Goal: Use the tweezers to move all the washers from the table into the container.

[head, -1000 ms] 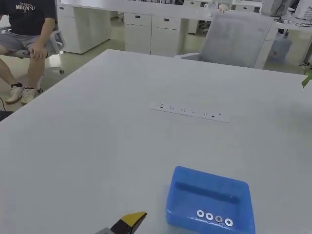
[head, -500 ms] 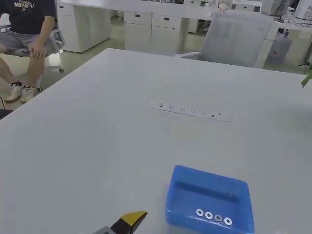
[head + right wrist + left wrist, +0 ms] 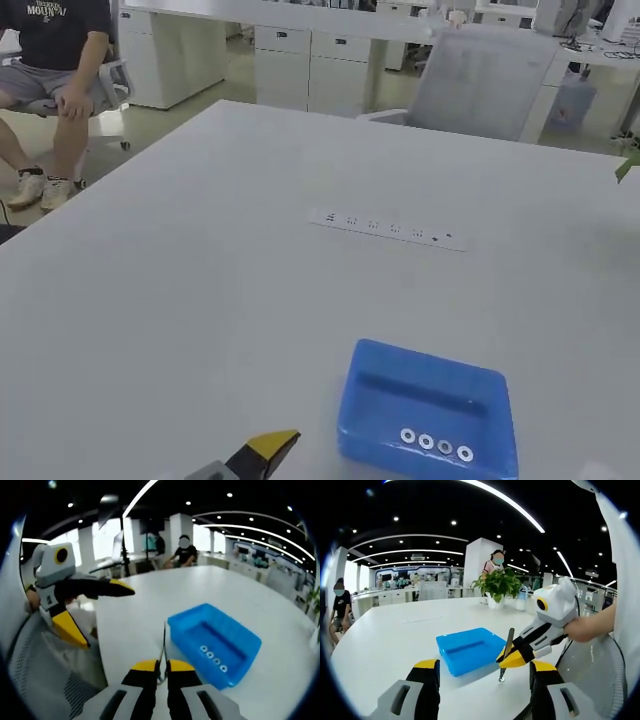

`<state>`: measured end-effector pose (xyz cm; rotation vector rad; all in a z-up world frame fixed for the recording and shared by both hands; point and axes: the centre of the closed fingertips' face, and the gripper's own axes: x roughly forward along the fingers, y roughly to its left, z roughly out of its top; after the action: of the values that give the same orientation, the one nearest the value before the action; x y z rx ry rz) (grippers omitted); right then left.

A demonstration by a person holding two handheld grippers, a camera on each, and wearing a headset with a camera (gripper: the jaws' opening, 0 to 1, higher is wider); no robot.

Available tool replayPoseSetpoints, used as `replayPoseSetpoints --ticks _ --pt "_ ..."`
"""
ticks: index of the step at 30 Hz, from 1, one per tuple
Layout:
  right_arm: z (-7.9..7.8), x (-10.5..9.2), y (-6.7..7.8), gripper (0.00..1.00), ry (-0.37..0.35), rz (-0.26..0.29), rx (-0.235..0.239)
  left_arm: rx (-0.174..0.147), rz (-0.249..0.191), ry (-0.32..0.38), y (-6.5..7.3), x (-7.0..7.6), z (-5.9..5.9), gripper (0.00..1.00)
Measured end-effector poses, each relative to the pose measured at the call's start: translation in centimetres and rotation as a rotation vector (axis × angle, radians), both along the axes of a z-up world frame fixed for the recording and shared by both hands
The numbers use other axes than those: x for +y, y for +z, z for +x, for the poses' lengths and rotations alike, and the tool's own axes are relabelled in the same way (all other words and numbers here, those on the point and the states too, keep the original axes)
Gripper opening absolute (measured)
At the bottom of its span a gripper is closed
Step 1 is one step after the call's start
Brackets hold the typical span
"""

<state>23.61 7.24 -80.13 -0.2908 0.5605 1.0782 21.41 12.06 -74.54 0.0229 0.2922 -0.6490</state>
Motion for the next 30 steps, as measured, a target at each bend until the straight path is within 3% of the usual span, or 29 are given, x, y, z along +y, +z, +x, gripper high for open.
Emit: replayPoseSetpoints --ticks 18,30 --pt "1.2 0.9 3.5 0.03 0.006 0.045 -0.064 0.003 0.001 -0.005 0.0 -0.1 0.1 0.73" --pt "2.3 1.4 4.9 0.03 0.002 0.061 -0.099 0.003 0.001 -0.009 0.0 -0.1 0.0 0.72"
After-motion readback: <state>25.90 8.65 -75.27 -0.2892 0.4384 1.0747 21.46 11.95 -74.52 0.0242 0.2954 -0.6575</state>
